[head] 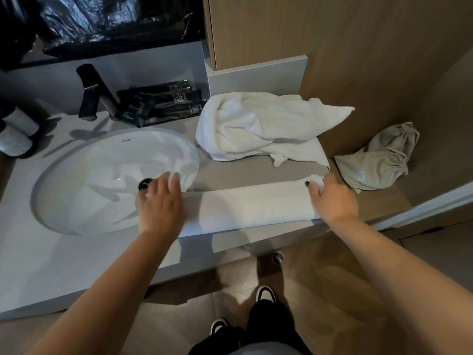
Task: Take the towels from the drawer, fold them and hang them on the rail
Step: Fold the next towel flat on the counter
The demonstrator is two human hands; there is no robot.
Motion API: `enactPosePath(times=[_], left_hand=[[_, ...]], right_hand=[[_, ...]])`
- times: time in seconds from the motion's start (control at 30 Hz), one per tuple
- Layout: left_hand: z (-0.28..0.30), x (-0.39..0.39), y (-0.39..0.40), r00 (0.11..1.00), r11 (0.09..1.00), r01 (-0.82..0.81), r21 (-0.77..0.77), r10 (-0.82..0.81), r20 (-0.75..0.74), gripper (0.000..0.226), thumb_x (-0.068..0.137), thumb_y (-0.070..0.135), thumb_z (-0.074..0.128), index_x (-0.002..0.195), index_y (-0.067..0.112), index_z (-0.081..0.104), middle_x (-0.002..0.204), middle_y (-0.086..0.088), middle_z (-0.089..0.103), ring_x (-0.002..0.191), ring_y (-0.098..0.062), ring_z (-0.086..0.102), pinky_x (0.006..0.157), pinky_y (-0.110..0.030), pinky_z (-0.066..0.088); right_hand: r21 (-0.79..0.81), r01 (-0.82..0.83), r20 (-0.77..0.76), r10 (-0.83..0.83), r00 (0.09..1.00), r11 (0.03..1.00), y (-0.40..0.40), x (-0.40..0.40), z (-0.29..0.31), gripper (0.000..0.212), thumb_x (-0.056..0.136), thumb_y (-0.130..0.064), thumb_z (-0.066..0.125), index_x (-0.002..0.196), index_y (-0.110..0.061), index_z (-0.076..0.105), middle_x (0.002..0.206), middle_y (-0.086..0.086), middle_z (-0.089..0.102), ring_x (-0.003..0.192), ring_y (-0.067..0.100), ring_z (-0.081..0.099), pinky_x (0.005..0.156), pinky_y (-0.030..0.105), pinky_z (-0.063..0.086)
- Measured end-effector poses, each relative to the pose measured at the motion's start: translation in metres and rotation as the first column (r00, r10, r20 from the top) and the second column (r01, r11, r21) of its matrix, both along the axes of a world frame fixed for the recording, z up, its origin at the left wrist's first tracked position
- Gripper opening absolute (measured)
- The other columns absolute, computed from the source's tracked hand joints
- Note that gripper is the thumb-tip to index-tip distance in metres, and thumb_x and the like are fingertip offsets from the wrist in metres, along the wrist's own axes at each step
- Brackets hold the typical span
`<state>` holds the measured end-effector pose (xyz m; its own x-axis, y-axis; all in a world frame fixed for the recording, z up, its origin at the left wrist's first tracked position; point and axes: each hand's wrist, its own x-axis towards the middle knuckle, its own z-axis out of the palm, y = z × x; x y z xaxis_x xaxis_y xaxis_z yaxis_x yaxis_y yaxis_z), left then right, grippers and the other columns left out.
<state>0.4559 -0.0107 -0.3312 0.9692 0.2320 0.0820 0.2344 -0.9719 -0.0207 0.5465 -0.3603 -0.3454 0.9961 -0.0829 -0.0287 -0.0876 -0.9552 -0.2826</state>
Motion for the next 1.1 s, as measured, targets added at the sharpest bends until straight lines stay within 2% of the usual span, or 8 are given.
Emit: enactPosePath(times=[0.07,0.13,0.23,0.3,0.53,0.67,0.8,1.1], left_hand=[[0.003,0.003,-0.027,0.953,0.937,0.303,-0.175,-0.295,0.073,0.05,0.094,0.026,0.045,0.142,0.011,0.047,0.144,-0.016,0.05,0.131,-0.035,0.049,0.104,-0.05,0.04],[-0.002,0.004,-0.057,0.882,0.86,0.446,-0.25,-0.47,-0.043,0.057,0.101,0.039,0.028,0.151,0.014,0.037,0.155,-0.013,0.038,0.145,-0.03,0.034,0.116,-0.05,0.028],[-0.019,0.005,-0.076,0.872,0.894,0.412,-0.177,-0.443,-0.21,0.06,0.103,0.045,0.013,0.158,0.021,0.008,0.166,-0.001,0.011,0.153,-0.019,0.005,0.123,-0.044,0.004],[-0.025,0.004,-0.076,0.886,0.905,0.399,-0.151,-0.423,-0.192,0.065,0.1,0.048,0.005,0.158,0.021,0.01,0.166,-0.001,0.012,0.153,-0.018,0.006,0.123,-0.044,0.003],[-0.025,0.005,-0.068,0.896,0.908,0.375,-0.189,-0.407,-0.176,0.068,0.098,0.055,0.012,0.157,0.024,0.02,0.163,0.003,0.022,0.151,-0.017,0.017,0.121,-0.045,0.012],[-0.025,0.001,-0.051,0.956,0.963,0.213,-0.162,-0.24,-0.168,0.077,0.092,0.074,0.019,0.154,0.03,0.026,0.161,0.002,0.029,0.15,-0.02,0.021,0.121,-0.049,0.014],[-0.025,-0.003,-0.035,0.966,0.971,0.174,-0.163,-0.2,-0.163,0.084,0.087,0.082,0.015,0.153,0.032,0.028,0.161,0.001,0.03,0.151,-0.021,0.019,0.122,-0.05,0.012],[-0.02,0.014,-0.055,0.928,0.951,0.238,-0.195,-0.282,-0.243,0.087,0.088,0.074,0.0,0.157,0.024,0.02,0.165,0.0,0.017,0.153,-0.02,0.007,0.121,-0.051,0.003]], right_hand=[[-0.053,0.001,0.049,0.002,0.999,0.999,0.007,-0.002,0.001,0.033,0.099,-0.034,0.048,0.119,-0.007,0.048,0.101,0.017,0.066,0.094,0.036,0.062,0.076,0.04,0.037],[-0.117,-0.01,0.105,0.022,0.994,0.993,0.014,-0.003,0.003,0.037,0.097,-0.027,0.053,0.128,-0.009,0.047,0.121,0.015,0.057,0.113,0.033,0.053,0.089,0.044,0.036],[0.021,-0.173,0.184,0.167,0.969,0.985,0.04,-0.013,0.009,0.046,0.089,-0.008,0.058,0.134,-0.014,0.047,0.14,0.01,0.046,0.135,0.028,0.037,0.104,0.049,0.026],[0.04,-0.349,0.165,0.338,0.927,0.936,0.066,-0.032,0.005,0.052,0.088,-0.006,0.055,0.138,-0.018,0.045,0.148,0.004,0.042,0.146,0.023,0.025,0.113,0.058,0.013],[-0.241,-0.58,-0.078,0.58,0.811,0.778,0.065,-0.037,-0.022,0.063,0.101,-0.051,0.014,0.156,-0.021,0.018,0.163,0.0,0.018,0.152,0.019,0.003,0.12,0.052,-0.001],[-0.181,-0.487,-0.049,0.487,0.872,0.854,0.016,-0.018,-0.023,0.069,0.099,-0.056,0.012,0.157,-0.019,0.016,0.164,0.0,0.015,0.152,0.016,0.001,0.122,0.038,-0.005],[-0.047,-0.381,-0.045,0.38,0.924,0.923,-0.01,-0.008,-0.026,0.074,0.095,-0.064,0.018,0.156,-0.021,0.015,0.164,0.001,0.013,0.152,0.019,0.003,0.122,0.05,0.01],[0.068,-0.237,-0.209,0.246,0.946,0.969,-0.047,0.011,-0.038,0.089,0.085,-0.078,0.003,0.157,-0.026,-0.002,0.165,-0.005,-0.009,0.149,0.015,-0.018,0.119,0.048,-0.008]])
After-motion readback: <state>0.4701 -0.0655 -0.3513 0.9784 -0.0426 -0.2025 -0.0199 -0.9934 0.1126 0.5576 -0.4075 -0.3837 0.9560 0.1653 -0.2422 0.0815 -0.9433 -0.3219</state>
